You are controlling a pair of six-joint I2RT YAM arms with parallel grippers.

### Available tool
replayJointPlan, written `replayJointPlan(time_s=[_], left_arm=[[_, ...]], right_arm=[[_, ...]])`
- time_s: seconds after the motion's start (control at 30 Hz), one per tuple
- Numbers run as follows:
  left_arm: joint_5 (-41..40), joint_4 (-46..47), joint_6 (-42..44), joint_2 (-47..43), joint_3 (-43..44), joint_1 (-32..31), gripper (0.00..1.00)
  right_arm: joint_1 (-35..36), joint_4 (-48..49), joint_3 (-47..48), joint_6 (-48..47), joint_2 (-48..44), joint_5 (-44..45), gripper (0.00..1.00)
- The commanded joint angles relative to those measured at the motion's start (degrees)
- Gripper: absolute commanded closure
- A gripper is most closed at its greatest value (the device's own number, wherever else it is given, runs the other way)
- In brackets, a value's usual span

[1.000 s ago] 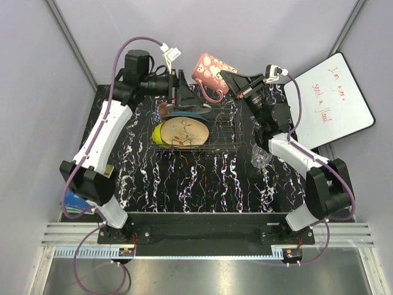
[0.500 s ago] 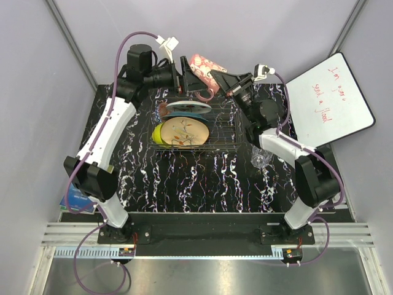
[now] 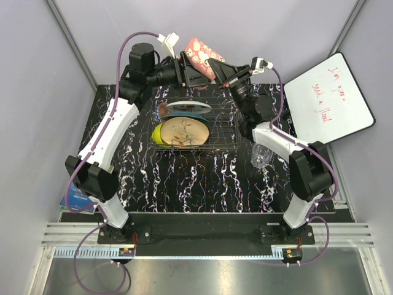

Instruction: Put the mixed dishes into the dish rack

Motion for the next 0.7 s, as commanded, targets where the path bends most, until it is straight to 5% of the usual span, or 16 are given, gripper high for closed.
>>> replayJointPlan(time_s=[0.0,0.1,0.27,0.4,0.67], left_arm=[[5.08,9.76,-2.60,-1.58,0.75,-1.47,0.47],[4.99,11.08,-3.31,-1.23,1.27,-0.94,0.58],[4.73,10.82,-1.90,-1.22,1.71,-0.33,1.00],[5.08,10.47,-0.32,-1.66,1.54,0.29,1.00],[3.85,8.19,3.63,-1.84,4.87,2.83,1.00]], right_arm=[[3.34,15.30,2.71,3.46,0.24,-2.79,1.00],[3.61,15.12,2.00,5.30,0.32,-2.96,1.00],[3.52,13.72,-1.33,6.54,-0.81,-1.91,1.00],[3.08,13.10,-2.74,7.15,-0.99,-3.14,0.98],[-1.05,10.64,-12.58,8.13,-5.91,-6.65,0.50]])
